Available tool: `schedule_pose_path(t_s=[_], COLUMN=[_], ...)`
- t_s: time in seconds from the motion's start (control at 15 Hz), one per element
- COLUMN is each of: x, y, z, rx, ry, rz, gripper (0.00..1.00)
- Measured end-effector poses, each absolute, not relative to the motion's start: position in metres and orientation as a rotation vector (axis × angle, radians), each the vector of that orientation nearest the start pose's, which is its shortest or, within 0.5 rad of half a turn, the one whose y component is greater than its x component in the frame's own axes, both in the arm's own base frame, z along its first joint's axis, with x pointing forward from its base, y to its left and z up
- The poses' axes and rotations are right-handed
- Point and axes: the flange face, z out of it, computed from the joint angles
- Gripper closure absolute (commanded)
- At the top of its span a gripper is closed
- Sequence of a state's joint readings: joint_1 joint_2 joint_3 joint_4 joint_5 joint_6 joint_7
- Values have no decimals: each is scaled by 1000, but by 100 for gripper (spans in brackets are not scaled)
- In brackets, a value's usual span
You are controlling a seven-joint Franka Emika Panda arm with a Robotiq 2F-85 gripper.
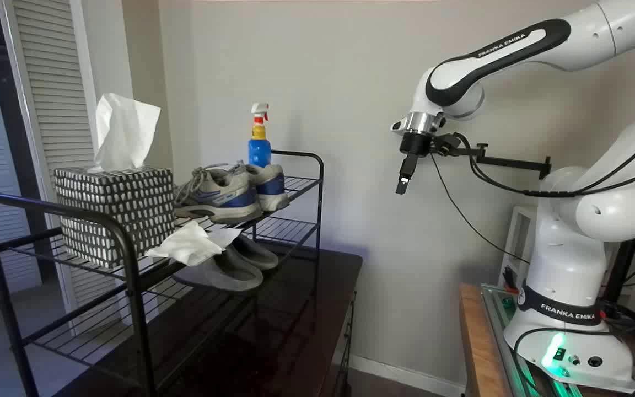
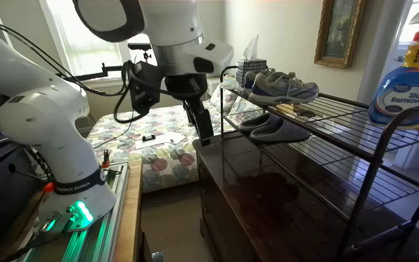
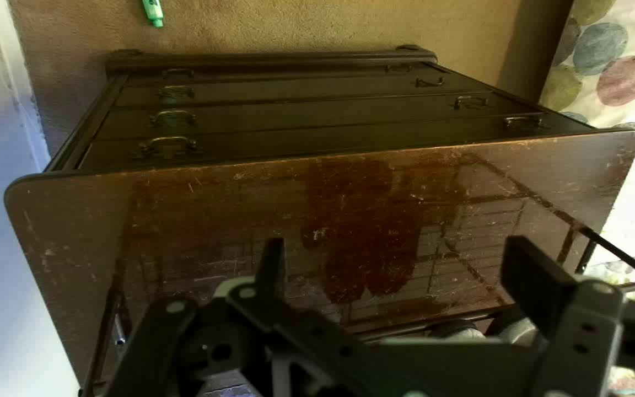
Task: Move the right slop to the top shelf
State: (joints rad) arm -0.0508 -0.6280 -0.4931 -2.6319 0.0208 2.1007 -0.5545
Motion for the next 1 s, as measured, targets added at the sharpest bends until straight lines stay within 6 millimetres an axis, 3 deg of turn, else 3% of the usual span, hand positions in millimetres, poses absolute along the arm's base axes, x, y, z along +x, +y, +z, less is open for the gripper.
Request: schedule_pose_path(t_s=[0.73,1.0], x=[319,330], y=[-186,-161], z=[428,416], rx=[-2890,-2933], ry=[-116,-52], rz=[-254,-331], gripper=[0,0])
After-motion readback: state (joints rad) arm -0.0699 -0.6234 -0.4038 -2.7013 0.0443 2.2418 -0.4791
